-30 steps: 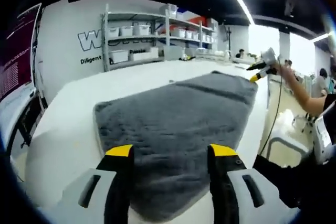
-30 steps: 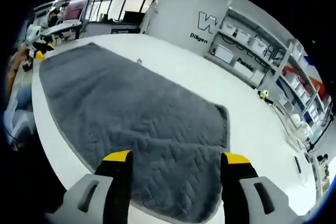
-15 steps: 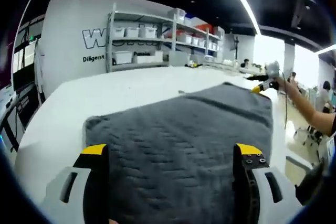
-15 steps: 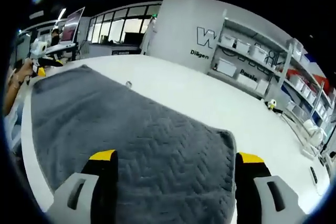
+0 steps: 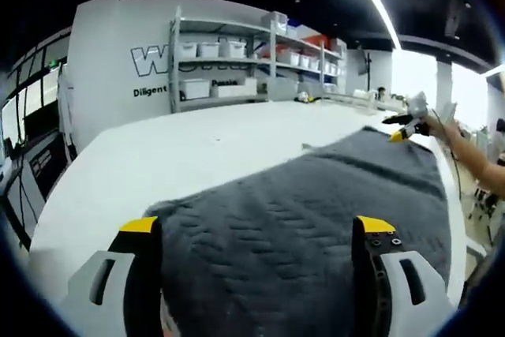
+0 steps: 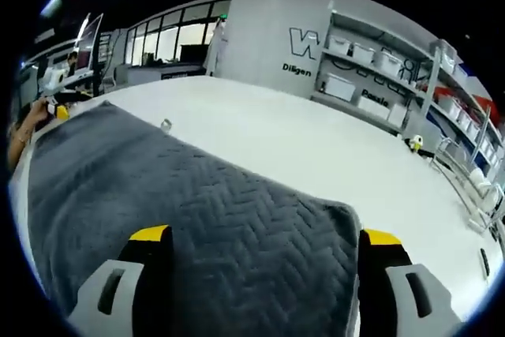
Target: Open the folded towel by lifting each exposed corner and separating the folded layers until the towel lies flat within the target outline without major curled edges
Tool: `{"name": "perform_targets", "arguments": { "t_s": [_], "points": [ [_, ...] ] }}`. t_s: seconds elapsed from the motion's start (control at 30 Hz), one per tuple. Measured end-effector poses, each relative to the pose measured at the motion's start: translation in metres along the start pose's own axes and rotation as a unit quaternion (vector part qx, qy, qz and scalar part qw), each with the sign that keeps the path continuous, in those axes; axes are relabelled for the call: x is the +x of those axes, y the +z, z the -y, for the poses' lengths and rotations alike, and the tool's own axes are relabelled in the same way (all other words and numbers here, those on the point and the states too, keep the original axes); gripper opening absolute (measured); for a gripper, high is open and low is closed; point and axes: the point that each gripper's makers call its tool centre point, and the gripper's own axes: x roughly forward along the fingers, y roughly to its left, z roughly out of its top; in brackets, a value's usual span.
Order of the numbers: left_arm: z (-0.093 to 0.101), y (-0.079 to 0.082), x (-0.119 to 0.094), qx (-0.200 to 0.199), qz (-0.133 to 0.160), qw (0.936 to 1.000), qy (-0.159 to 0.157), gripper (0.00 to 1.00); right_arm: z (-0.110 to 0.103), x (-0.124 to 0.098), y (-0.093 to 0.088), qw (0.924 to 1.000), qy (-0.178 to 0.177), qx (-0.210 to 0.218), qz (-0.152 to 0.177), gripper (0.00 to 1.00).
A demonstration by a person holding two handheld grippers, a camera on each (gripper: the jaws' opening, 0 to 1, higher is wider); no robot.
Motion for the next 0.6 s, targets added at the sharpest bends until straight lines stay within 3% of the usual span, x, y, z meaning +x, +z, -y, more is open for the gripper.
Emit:
{"name": "perform_targets", "arguments": {
  "t_s": [0.1, 0.17, 0.2, 0.3, 0.43, 0.6],
  "points": [
    [-0.010, 0.000, 0.008, 0.013, -0.004, 0.9999, 0.008, 0.93, 0.009, 0.004, 0.010, 0.9994, -0.011, 0.019, 0.026, 0.90],
    [-0.017, -0.008, 0.020, 0.003, -0.023, 0.9997, -0.007, 0.90, 0.023, 0.008, 0.023, 0.9956, -0.034, 0.055, 0.067, 0.89],
    [-0.017, -0.015, 0.021, 0.001, -0.041, 0.9990, -0.015, 0.87, 0.027, 0.010, 0.023, 0.9951, -0.038, 0.062, 0.067, 0.89],
    [-0.031, -0.020, 0.030, -0.010, -0.042, 0.9991, -0.002, 0.84, 0.032, 0.016, 0.018, 0.9951, -0.039, 0.071, 0.058, 0.74],
    [-0.046, -0.021, 0.036, -0.031, -0.031, 0.9991, 0.002, 0.77, 0.043, 0.026, 0.013, 0.9930, -0.047, 0.090, 0.060, 0.44],
    [-0.056, -0.023, 0.041, -0.062, -0.024, 0.9978, -0.002, 0.70, 0.053, 0.040, -0.002, 0.9915, -0.051, 0.114, 0.037, 0.40]
  ]
}}
